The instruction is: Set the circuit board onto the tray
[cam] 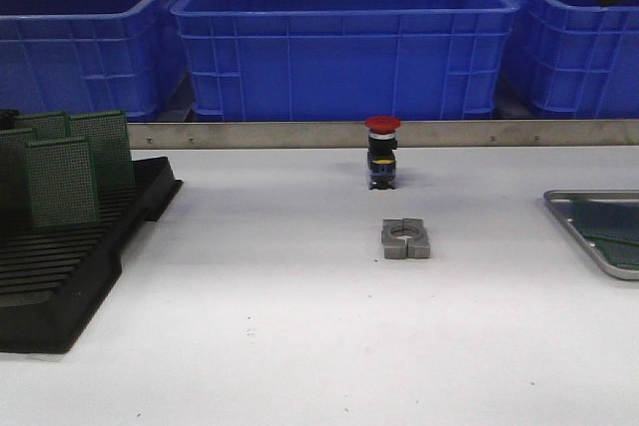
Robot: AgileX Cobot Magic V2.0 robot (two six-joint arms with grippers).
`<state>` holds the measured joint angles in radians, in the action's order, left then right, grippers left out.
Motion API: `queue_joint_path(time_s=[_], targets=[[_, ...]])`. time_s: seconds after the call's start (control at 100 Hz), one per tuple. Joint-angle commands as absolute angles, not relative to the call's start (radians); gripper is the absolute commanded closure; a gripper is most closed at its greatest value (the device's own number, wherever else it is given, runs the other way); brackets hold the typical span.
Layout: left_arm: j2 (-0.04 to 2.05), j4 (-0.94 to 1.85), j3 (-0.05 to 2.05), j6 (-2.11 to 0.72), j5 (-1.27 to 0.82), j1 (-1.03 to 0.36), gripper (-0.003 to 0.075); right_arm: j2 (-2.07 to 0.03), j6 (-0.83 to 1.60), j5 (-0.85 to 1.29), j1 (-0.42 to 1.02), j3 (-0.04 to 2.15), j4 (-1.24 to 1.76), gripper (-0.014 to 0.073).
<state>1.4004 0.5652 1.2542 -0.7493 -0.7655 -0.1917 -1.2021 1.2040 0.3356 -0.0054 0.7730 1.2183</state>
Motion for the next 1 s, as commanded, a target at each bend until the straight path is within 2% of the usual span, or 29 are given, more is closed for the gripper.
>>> queue_joint_path(time_s=[0.0,0.25,0.5,0.75,0.99], targets=[[1.277,0.584,1.206,-0.723,-0.622,-0.191,0.0741,-1.122,1.216,0.245,0.028,0.752,1.24,0.0654],[1.026,0.596,0.968,-0.701,-0.394,-0.191,0.0741,-0.895,1.245,0.06,0.116,0.566,1.239,0.0654],[0.756,0.633,0.722,-0.701,-0.23,-0.191,0.0741,-0.606,1.249,0.06,0.116,0.417,1.239,0.0654],[0.498,0.653,0.531,-0.701,-0.194,-0.191,0.0741,-0.328,1.249,0.083,0.116,0.317,1.239,0.0654],[0.292,0.653,0.396,-0.701,-0.131,-0.191,0.0741,-0.168,1.249,0.147,0.116,0.257,1.239,0.0654]])
